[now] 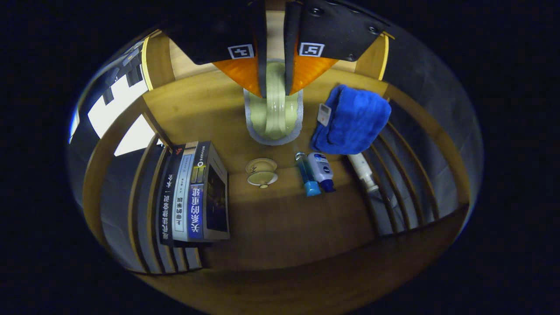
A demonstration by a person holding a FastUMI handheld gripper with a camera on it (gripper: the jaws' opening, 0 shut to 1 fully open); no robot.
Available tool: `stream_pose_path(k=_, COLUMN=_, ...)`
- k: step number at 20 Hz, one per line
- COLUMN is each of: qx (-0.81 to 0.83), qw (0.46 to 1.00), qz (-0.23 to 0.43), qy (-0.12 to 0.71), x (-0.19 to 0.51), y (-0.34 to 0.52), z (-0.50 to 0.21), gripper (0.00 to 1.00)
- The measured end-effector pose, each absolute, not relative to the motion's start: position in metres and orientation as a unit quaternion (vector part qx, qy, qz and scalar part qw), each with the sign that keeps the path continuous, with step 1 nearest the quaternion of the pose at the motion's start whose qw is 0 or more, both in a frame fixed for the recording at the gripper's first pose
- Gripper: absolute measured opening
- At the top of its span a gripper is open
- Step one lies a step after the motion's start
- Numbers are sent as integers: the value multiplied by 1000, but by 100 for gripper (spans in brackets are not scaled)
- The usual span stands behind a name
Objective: Pull open the drawer, take out the items inside it, and place them on the countertop above the cabinet.
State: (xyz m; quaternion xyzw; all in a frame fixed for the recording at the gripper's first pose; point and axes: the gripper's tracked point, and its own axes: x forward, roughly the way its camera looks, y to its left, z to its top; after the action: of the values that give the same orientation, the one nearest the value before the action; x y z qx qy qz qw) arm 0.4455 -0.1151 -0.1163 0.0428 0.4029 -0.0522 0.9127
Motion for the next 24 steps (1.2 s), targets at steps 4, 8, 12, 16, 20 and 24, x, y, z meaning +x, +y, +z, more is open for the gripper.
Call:
stream_pose_path(k=4, qx=-11, qw=916, qz=-55, qy=396, x=482, y=-118, z=-133, gripper=24)
stream_pose_path(k=8, qx=-57, qw=912, qz=-61, qy=403, x=487, y=-111, z=-156, gripper=27)
stream_pose_path(k=12, qx=-85, qw=916, qz=-68, qy=385, x=490, y=-109, z=-158, gripper=26)
stream_pose_path(k=16, qx=-118, qw=915, qz=-108, qy=371, x=488, y=-135, z=-153, gripper=60)
stream_pose_path(k=20, qx=-36, qw=933, qz=-86, qy=347, x=467, y=-117, z=-138, gripper=94)
stream_pose_path(k=24, qx=3, qw=953, qz=-83, qy=291, x=436, y=-108, z=-100, gripper=99)
